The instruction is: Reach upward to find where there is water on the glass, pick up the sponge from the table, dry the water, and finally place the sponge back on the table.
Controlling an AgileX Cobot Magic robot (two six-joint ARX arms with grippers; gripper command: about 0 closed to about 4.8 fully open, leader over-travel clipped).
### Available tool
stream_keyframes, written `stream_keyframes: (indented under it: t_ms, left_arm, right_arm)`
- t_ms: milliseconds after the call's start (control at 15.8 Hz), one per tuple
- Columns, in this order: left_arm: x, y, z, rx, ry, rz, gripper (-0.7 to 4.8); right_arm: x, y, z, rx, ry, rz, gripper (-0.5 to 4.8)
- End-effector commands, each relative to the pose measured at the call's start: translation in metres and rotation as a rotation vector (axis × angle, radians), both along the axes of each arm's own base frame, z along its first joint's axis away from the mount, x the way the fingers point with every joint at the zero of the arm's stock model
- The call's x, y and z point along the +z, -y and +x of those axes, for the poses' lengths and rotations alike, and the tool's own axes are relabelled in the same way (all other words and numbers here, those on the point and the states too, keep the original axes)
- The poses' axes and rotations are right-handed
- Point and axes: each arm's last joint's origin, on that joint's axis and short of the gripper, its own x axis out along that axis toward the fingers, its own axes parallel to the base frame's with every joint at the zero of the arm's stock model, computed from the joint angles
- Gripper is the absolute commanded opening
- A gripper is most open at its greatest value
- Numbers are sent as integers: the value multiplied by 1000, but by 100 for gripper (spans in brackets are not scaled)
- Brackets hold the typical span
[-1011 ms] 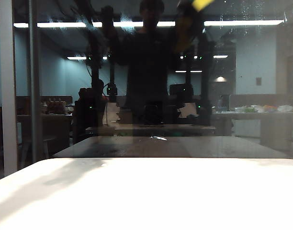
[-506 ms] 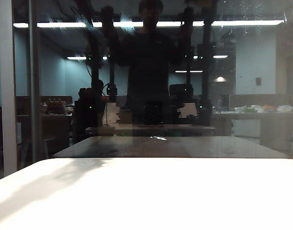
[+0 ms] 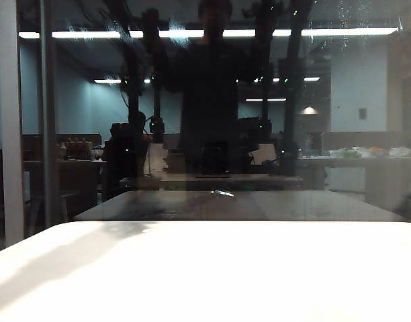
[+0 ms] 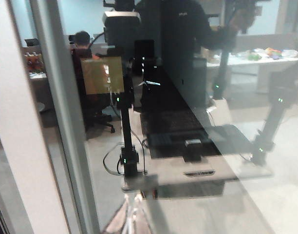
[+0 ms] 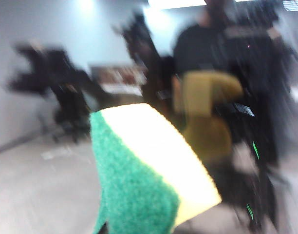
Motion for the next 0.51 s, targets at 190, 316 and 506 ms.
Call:
stream_keyframes:
  t_ms: [190, 316, 506]
  left_arm:
    - [3, 0, -3, 0, 15, 0, -6]
    - [3, 0, -3, 0, 15, 0, -6]
    - [2, 0, -3, 0, 13, 0, -6]
  right_arm:
    - [7, 9, 30, 6, 121, 115, -5]
    - [1, 8, 43, 30, 147, 132, -5]
    - [-7, 12, 57, -5, 144, 140, -5]
